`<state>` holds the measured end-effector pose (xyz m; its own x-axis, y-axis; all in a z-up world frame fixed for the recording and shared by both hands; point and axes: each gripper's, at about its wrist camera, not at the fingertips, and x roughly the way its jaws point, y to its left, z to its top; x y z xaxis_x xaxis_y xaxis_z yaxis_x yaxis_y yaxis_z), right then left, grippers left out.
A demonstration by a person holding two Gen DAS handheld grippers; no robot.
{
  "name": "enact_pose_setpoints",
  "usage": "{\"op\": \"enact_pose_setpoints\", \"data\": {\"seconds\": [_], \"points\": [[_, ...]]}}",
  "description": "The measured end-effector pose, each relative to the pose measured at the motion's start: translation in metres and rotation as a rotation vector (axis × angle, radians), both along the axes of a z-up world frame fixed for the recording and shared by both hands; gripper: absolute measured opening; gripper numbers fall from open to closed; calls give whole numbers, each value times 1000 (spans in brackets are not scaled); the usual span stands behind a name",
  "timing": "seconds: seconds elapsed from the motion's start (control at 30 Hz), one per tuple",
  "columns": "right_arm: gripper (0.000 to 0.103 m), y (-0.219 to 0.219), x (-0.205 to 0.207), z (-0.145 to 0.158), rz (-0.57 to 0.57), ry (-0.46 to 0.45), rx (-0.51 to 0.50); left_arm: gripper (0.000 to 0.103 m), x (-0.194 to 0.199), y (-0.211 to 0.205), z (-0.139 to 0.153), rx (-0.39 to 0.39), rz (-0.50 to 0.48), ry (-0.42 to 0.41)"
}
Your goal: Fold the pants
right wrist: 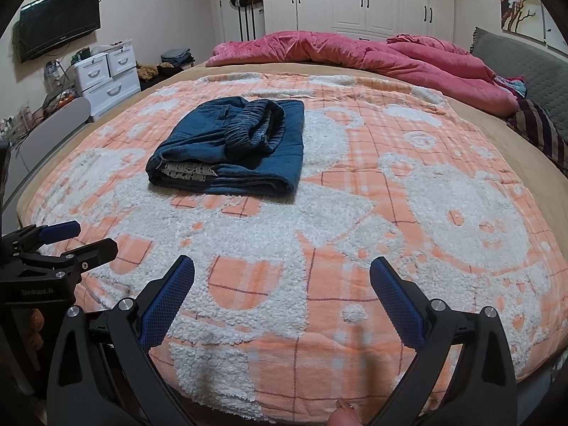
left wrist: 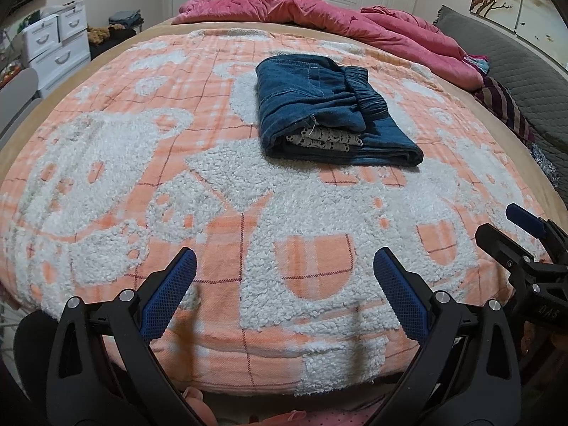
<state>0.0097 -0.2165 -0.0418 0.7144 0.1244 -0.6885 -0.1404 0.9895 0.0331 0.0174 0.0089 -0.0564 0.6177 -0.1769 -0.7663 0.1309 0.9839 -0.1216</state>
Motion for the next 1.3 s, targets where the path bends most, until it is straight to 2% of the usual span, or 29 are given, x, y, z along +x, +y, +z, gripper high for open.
{"op": "enact_pose_setpoints", "data": {"seconds": [0.8,1.0,1.07,1.17,1.2,1.3], "points": [[99,-3,1,0,-4,6,-3,94,0,5,1,1,21,-8],[99,-10,8,-3,-15,16,-4,94,6,20,15,-18,55,-57],[99,-16,14,-4,-24,20,-10,94,20,33,21,6,106,-61],[99,-32,25,-4,-52,18,-45,94,57,66,21,3,181,-10],[99,-41,30,-3,-63,14,-60,94,70,76,20,21,206,6],[99,-80,50,-3,-142,11,-107,94,118,116,11,143,300,27]]}}
